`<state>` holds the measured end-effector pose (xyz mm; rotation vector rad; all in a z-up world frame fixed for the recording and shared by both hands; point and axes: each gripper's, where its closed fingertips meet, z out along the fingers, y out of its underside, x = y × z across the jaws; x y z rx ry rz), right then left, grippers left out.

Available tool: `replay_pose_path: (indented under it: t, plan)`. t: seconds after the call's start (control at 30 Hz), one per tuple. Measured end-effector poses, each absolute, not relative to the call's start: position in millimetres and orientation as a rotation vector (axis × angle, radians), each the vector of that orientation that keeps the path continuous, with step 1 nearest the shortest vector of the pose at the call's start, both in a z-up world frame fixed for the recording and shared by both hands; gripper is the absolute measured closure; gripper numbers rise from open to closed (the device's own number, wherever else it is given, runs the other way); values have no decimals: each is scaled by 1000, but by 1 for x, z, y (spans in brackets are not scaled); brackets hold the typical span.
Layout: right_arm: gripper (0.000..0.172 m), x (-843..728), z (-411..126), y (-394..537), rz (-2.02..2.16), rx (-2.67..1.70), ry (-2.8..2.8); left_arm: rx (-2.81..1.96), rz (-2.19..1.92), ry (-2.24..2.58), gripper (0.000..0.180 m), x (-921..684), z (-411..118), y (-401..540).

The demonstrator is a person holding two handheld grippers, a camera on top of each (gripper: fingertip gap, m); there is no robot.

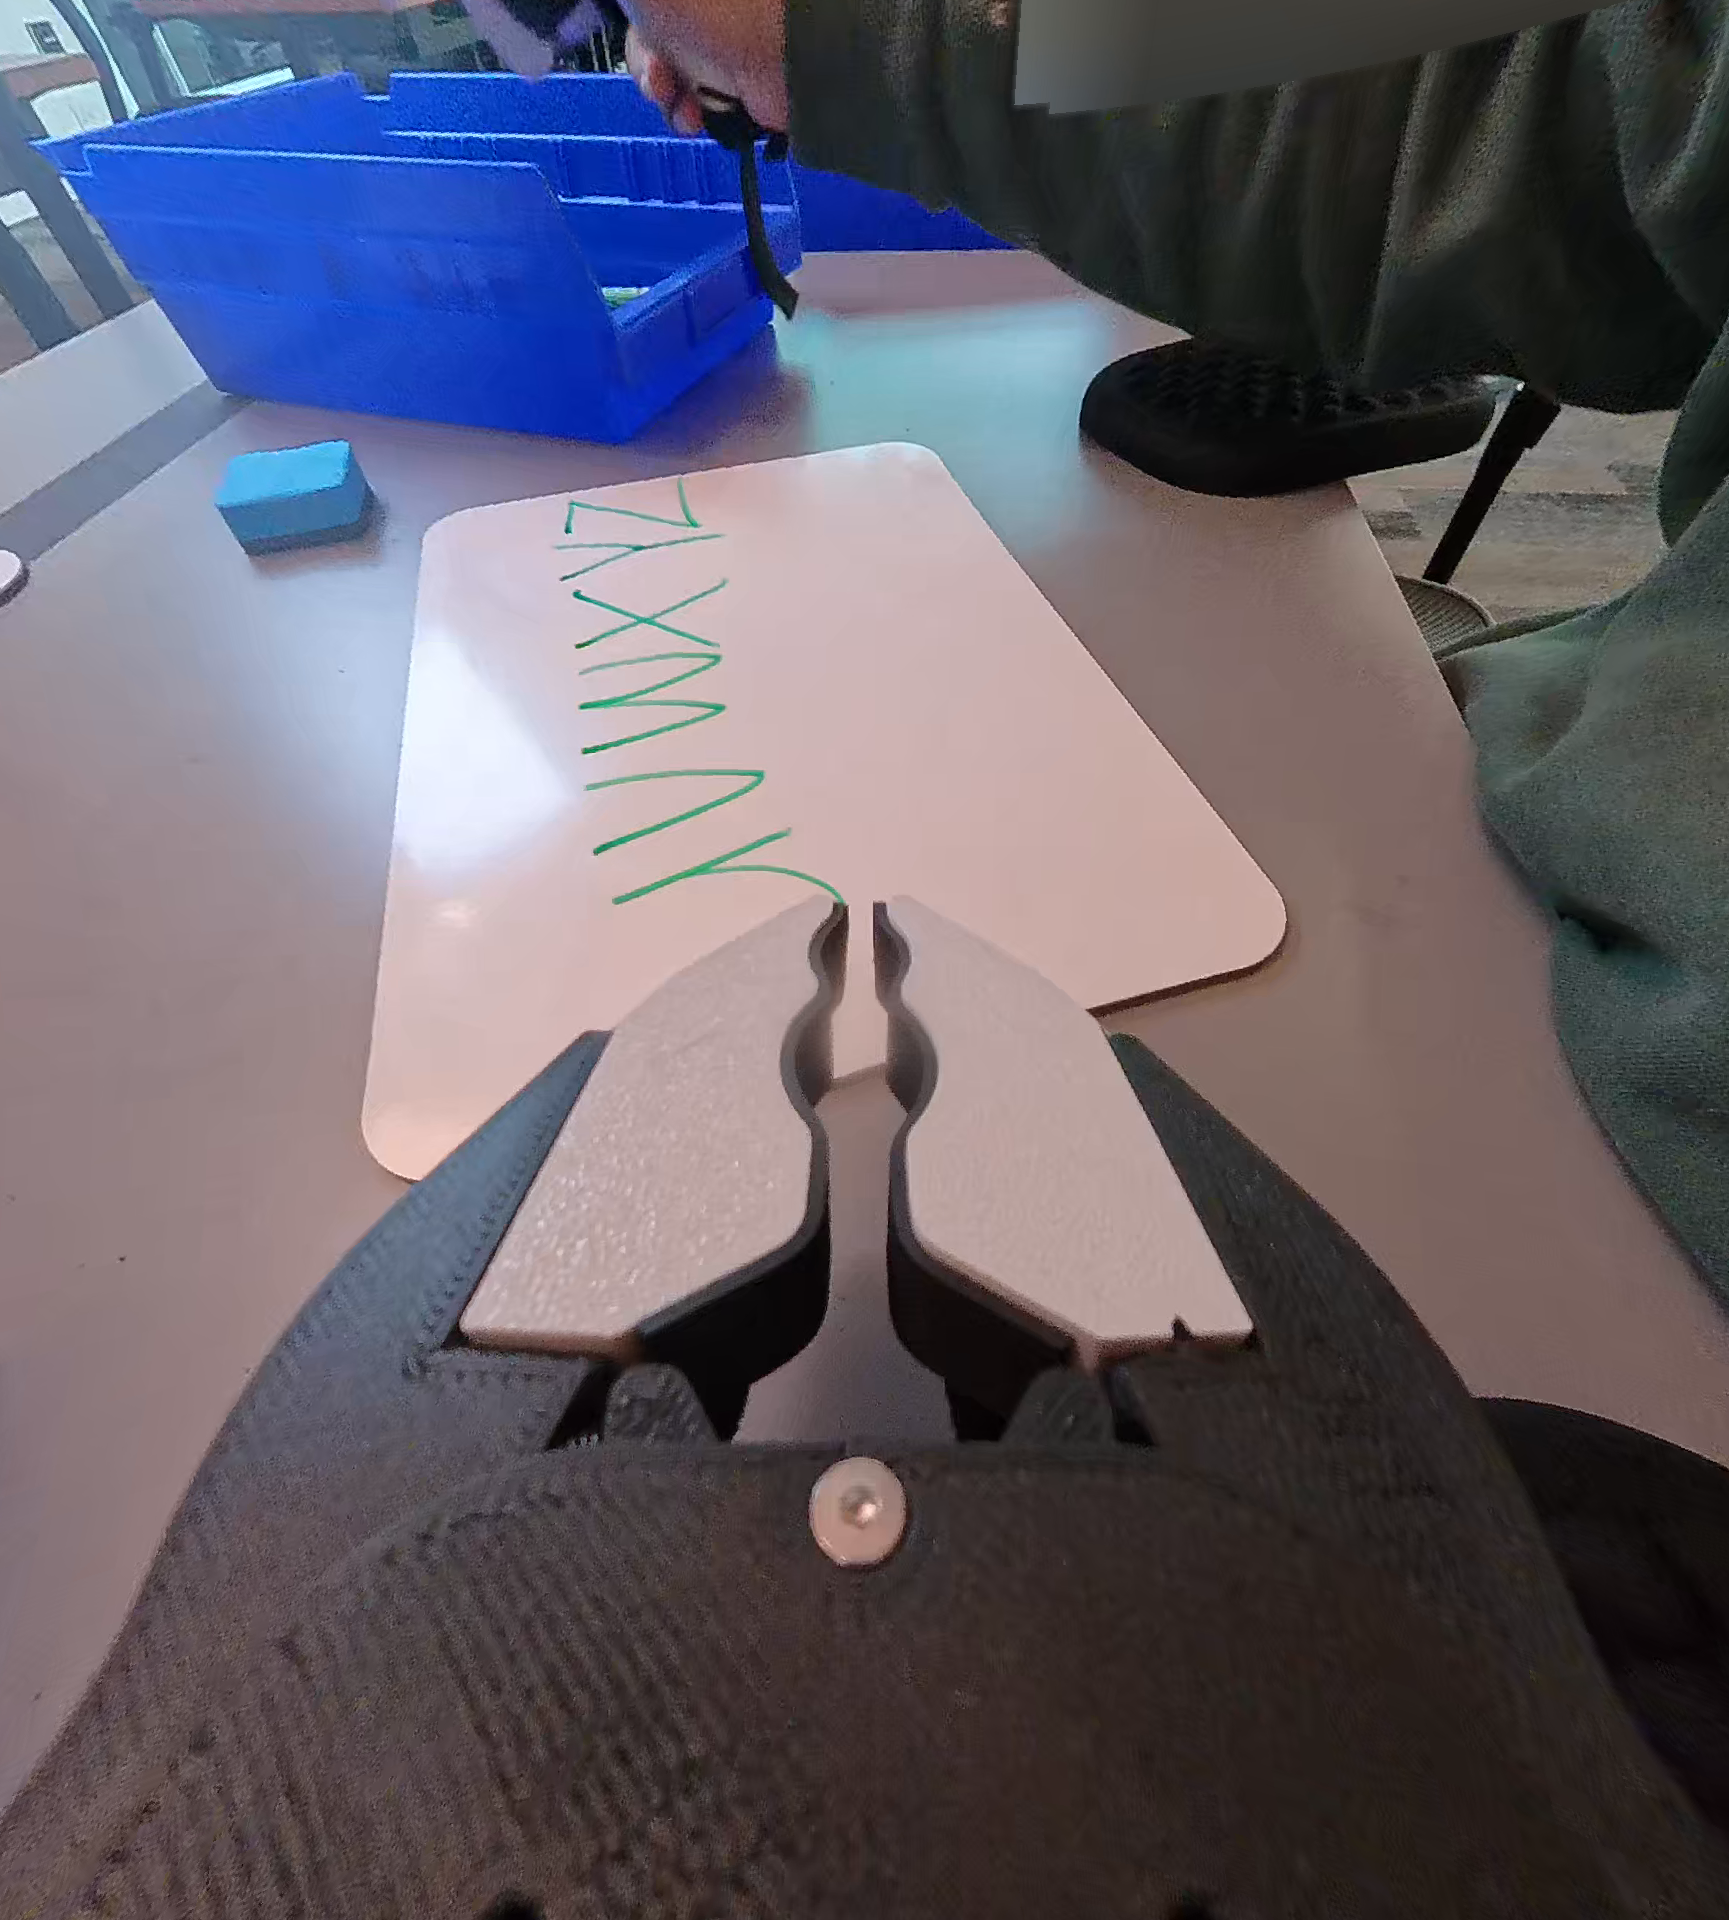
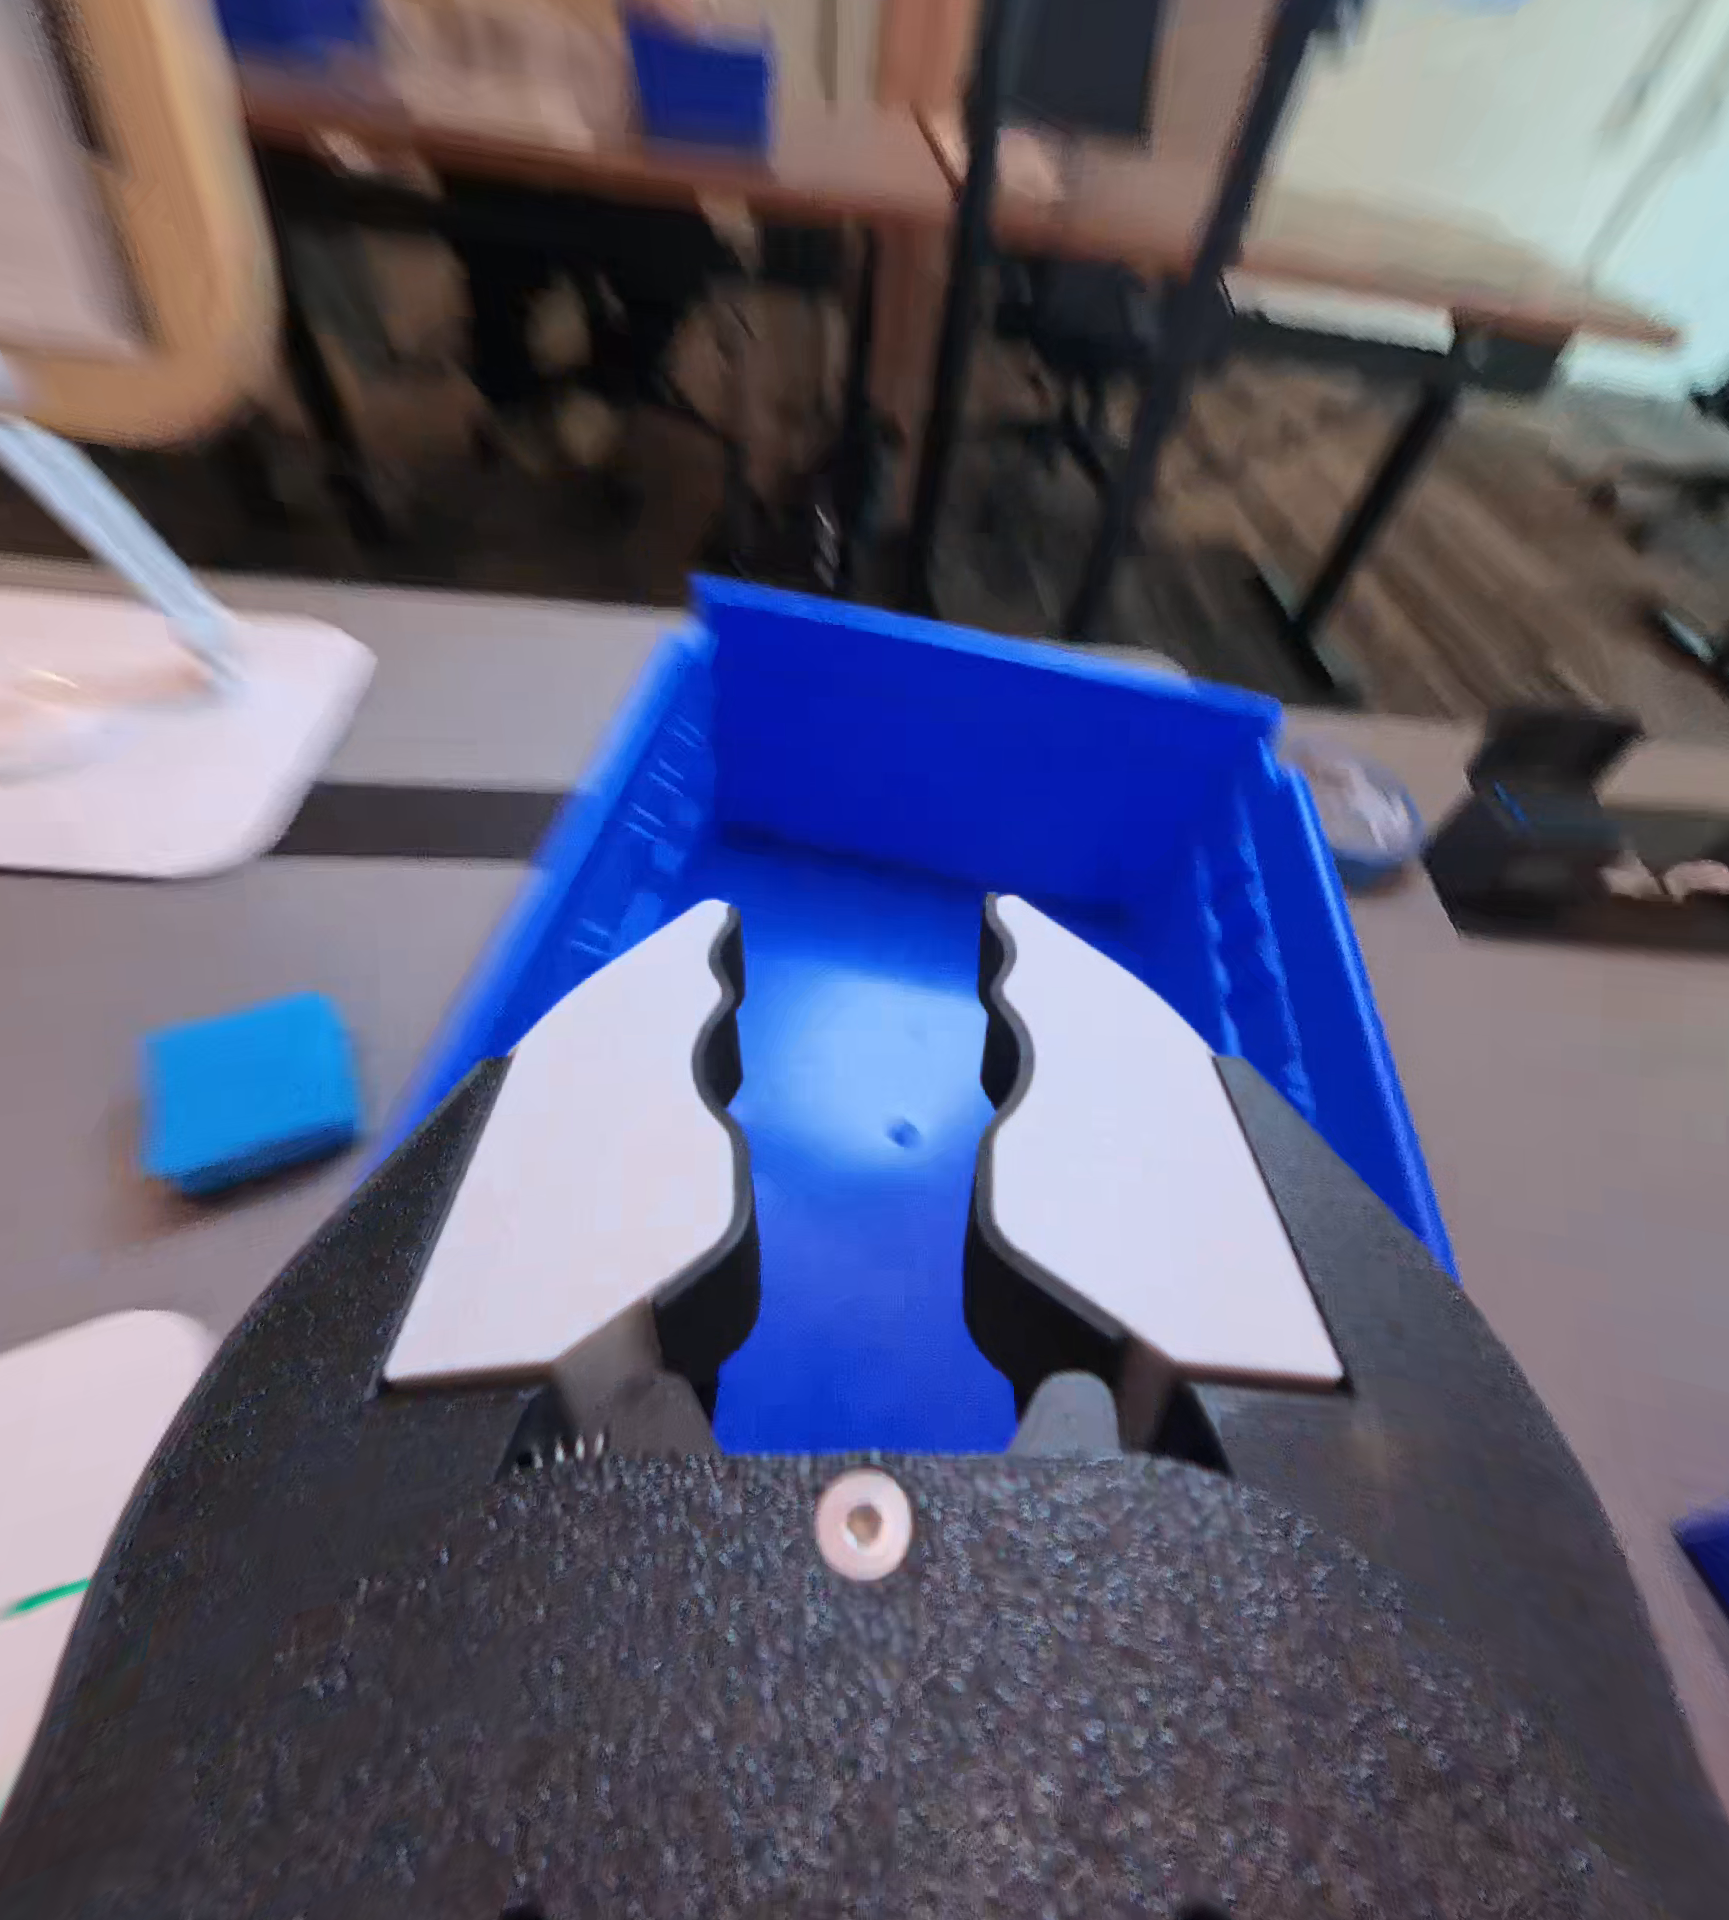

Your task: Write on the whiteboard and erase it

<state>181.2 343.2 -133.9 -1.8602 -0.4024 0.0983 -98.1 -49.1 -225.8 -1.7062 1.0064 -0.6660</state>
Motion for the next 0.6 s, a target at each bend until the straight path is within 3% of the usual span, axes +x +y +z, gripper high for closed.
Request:
replay_pose_path:
  t: [0.07, 0.17, 0.4, 0.6]
  plan:
    - [128, 137, -102, 313, 228, -1739, -511, -1707, -659, 988, 176, -100, -226, -46]
    - [126, 66, -105, 260, 394, -1746, -761, -1699, -638, 946, 175, -104, -222, -41]
    - [104, -2, -199, 242, 394, -1975, -933, -1691, -606, 894, 174, -114, -218, -33]
    - [110, 20, -240, 294, 390, -2129, -820, -1715, -605, 922, 174, -116, -226, -33]
